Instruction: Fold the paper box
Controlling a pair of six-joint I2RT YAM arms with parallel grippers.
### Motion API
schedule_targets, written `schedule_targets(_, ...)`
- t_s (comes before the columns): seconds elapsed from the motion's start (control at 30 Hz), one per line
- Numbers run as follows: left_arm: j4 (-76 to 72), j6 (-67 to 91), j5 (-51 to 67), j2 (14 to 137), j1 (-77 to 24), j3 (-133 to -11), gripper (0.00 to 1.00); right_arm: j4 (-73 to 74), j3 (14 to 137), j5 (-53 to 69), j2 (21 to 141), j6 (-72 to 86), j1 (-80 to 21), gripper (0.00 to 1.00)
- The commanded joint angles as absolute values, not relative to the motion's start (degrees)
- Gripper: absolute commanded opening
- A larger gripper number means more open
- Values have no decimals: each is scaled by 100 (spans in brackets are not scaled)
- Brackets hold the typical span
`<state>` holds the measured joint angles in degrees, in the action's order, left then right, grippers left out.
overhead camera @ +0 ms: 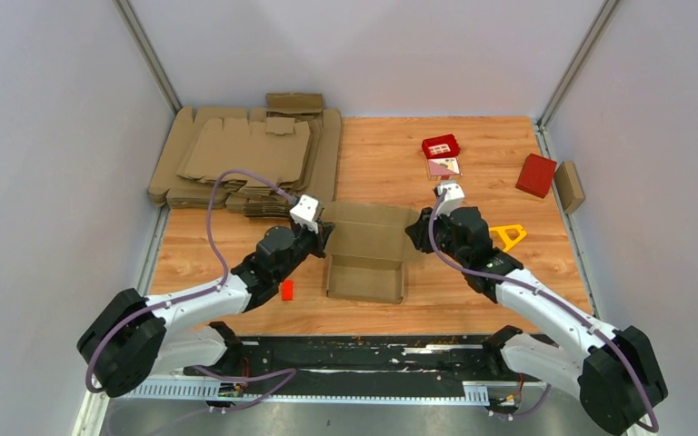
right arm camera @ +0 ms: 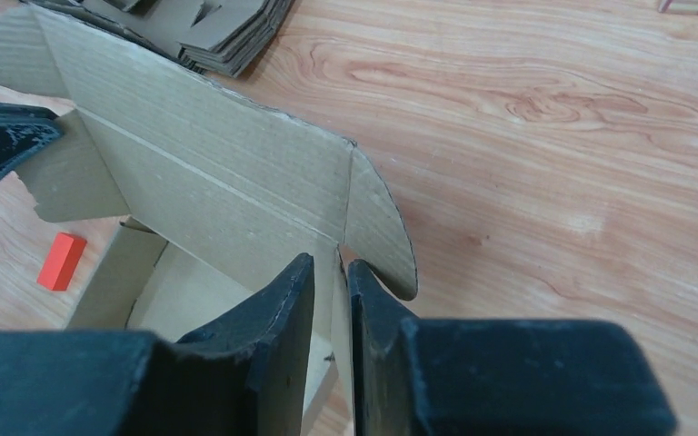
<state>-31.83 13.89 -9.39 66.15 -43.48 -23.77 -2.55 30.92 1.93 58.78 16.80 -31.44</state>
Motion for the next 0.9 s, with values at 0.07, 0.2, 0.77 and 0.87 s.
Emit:
schedule_targets(0.07,-3474,934,-1333,6326,-4579,-2402,0,622,3532,98,5712,1785,-3182,29)
schedule_targets(0.2,-3561,834,-1355,6271,-4649,-2348,0,1161,3756,79,5723,1711,-3180,48)
schedule_targets(0.77,-3671,642,-1371,6286,-4788,-2295,0,1848,4157,340,5762,1545,-3079,45)
schedule_targets(0.87,-3659,633,-1362,6286,-4794,-2299,0,1884,4175,402,5817,1514,-3080,40)
